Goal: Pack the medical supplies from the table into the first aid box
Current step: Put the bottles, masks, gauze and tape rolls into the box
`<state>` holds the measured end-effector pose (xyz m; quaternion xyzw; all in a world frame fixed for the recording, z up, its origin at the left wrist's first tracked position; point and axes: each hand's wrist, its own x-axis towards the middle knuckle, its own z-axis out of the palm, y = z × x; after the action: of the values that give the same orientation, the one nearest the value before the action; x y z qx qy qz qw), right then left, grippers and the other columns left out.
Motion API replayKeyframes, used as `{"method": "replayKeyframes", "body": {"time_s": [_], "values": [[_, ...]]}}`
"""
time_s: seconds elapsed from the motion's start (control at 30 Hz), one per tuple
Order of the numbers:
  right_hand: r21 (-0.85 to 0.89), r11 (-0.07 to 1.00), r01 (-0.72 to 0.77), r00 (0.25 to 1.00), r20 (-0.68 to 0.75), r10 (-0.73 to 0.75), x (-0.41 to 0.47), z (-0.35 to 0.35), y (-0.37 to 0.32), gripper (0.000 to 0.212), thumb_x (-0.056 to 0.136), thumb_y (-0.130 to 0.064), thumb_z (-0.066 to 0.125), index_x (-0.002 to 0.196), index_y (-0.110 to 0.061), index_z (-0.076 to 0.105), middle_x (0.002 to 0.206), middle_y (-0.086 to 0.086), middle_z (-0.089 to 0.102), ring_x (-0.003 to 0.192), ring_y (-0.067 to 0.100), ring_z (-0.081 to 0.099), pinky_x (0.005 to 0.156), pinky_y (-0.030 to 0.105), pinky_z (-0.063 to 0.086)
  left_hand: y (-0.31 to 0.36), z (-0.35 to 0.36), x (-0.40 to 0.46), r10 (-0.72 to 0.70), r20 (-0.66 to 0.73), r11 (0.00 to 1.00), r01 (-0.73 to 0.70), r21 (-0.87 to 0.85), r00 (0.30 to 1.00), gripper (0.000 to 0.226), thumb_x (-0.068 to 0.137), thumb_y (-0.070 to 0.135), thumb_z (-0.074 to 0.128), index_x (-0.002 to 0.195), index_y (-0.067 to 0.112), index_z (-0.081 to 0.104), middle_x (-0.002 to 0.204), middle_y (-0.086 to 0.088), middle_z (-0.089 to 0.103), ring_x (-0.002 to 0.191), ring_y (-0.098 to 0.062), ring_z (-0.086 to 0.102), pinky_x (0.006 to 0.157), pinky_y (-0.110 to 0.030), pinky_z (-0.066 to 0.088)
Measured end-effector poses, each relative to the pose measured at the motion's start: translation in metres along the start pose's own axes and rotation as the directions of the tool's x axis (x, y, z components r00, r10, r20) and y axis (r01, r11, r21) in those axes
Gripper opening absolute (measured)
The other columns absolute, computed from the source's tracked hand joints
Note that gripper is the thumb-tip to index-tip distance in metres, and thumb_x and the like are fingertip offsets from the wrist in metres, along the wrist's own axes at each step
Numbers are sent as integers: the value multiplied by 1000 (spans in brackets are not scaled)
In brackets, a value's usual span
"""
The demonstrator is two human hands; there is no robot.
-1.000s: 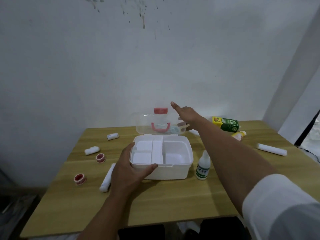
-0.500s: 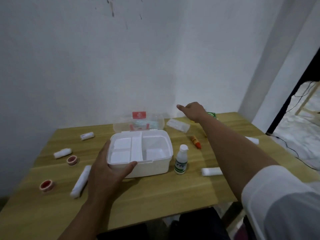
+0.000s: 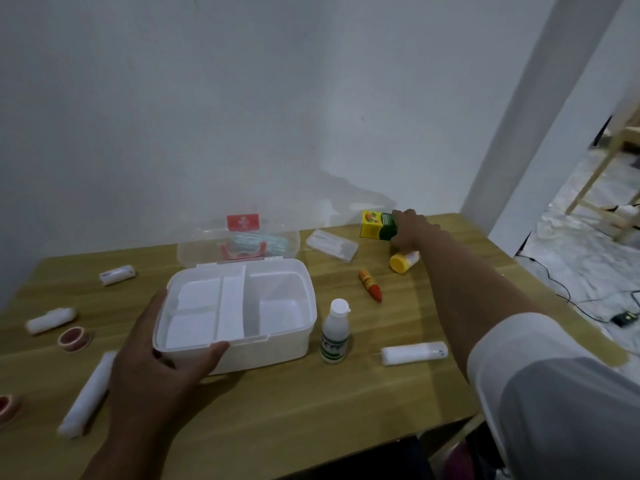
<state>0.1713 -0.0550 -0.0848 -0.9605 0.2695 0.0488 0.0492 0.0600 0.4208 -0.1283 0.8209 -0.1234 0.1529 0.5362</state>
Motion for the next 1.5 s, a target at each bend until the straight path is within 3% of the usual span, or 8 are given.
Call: {"method": "replayKeyframes", "body": {"time_s": [0.2, 0.33, 0.47, 0.6, 0.73, 0.83, 1.23, 1.5], "values": [[12, 998, -67, 997, -44, 68, 7, -3, -1, 59, 78, -32, 77, 133, -25, 56, 126, 9, 44, 123, 34, 45, 93, 51, 41, 0, 1, 1, -6, -3, 1000, 6, 1, 1000, 111, 56, 53, 84, 154, 43, 33, 155, 9, 45, 136, -8, 39, 107, -47, 45], [113, 993, 16, 999, -53, -10, 3, -9, 4, 66, 76, -28, 86, 135, -19, 57, 126, 7, 62, 101, 23, 52, 66, 29, 35, -7, 0, 3, -19, -5, 999, 19, 28, 1000, 111, 59, 58, 85, 157, 41, 34, 154, 15, 46, 138, -6, 41, 108, -47, 46], [201, 972, 118, 984, -152, -88, -18, -38, -7, 70, 73, -32, 88, 136, -17, 62, 127, 10, 66, 111, 29, 61, 93, 43, 54, -5, -4, 3, -32, 3, 999, 32, 40, 999, 113, 59, 64, 83, 158, 38, 34, 156, 13, 45, 141, -10, 41, 108, -46, 46], [258, 926, 274, 951, -213, -222, -50, -81, -34, 65, 71, -31, 93, 128, -11, 70, 119, 10, 72, 99, 23, 63, 81, 32, 49, 3, -10, 1, -37, 26, 999, 37, 29, 999, 108, 61, 62, 86, 155, 47, 34, 152, 17, 47, 135, -5, 42, 107, -41, 46], [288, 850, 440, 897, -173, -406, -100, -113, -74, 59, 70, -27, 95, 123, -13, 74, 115, 5, 73, 106, 23, 67, 89, 35, 56, 17, -20, 2, -23, 87, 999, 19, 43, 996, 83, 67, 49, 92, 121, 78, 36, 118, 53, 42, 114, 12, 46, 96, -26, 43], [205, 819, 535, 843, -69, -534, -136, -118, -103, 62, 68, -31, 95, 124, -16, 73, 115, 1, 72, 105, 21, 68, 92, 38, 59, 25, -28, 3, -18, 121, 999, 12, 51, 993, 72, 69, 49, 90, 115, 77, 42, 105, 59, 48, 102, 28, 48, 86, -18, 42], [-233, 783, 577, 814, 83, -575, -184, -79, -165, 71, 61, -52, 93, 124, -27, 71, 116, -6, 66, 107, 21, 62, 90, 44, 47, 21, -34, 8, -25, 144, 989, 4, 145, 989, 86, 63, 68, 82, 140, 49, 49, 127, 25, 63, 118, -6, 57, 87, -32, 49], [-90, 769, 632, 775, 88, -626, -191, -65, -181, 71, 69, -40, 94, 130, -13, 71, 112, -1, 68, 105, 23, 66, 79, 30, 52, 17, -30, 12, -26, 149, 985, 0, 172, 989, 90, 66, 66, 85, 143, 45, 45, 139, 13, 61, 120, -10, 53, 79, -30, 45]]}}
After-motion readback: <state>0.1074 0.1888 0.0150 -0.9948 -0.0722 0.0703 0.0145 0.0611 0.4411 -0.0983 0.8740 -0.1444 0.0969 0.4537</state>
